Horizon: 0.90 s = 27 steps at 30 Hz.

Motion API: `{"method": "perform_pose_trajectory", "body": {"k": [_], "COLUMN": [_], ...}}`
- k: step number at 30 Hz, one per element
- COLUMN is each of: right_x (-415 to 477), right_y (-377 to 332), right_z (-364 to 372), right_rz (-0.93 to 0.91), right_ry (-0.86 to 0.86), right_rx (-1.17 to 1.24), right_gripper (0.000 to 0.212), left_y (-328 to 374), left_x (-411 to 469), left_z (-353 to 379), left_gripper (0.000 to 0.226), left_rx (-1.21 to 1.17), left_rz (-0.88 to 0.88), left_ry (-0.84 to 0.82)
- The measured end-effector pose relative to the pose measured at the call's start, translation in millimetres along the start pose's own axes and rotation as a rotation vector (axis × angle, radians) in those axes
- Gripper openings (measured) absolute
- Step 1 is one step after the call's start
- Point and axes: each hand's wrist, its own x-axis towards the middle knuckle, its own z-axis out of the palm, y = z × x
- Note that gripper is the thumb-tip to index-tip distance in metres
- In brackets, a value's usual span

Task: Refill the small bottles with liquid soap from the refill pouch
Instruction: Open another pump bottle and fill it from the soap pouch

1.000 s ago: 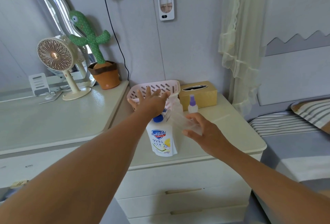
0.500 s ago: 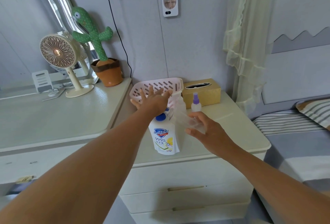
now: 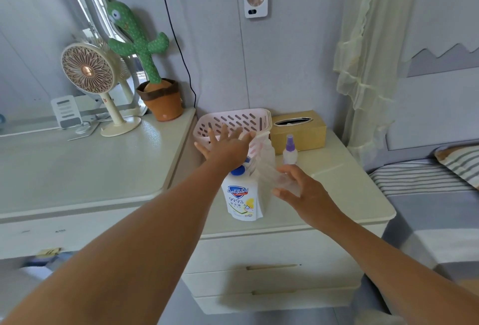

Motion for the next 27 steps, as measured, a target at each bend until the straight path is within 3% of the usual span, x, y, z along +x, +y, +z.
{"method": "perform_pose_trajectory", "body": {"k": [3,7,15,20,27], "right_x": [5.0,10.0,4.5,5.8,11.2], "right_y": [-6.2,-12.1,-2.2,-7.4,-7.8], "right_z": [-4.7,-10.5,-2.8,-6.0,-8.3], "right_rz": [-0.001,-0.010,0.014,0.010,-0.002], "right_ry": [0.002,0.016,-0.028,-0.028,-0.026], "right_rx": [0.015,0.016,-0.001,0.020,0.007], "right_gripper": [0.038,0.040,0.041,0.041,0.039], "left_y": [-3.4,-2.9,-14.9,-6.4,-2.9], "left_x": [11.4,18.5,25.3,15.8,10.9], "left_z": [-4.7,-13.8,16.0,-0.6,-8.0], "left_gripper": [0.049,0.056,0.052,0.052,0.048], "left_rx": [0.084,-0.016,0.081,0.008,0.148], "left_rz": [0.093,-0.021,0.048,-0.022,0.090], "left_ry": [0.009,0.017,-0.008,0.011,0.029]}}
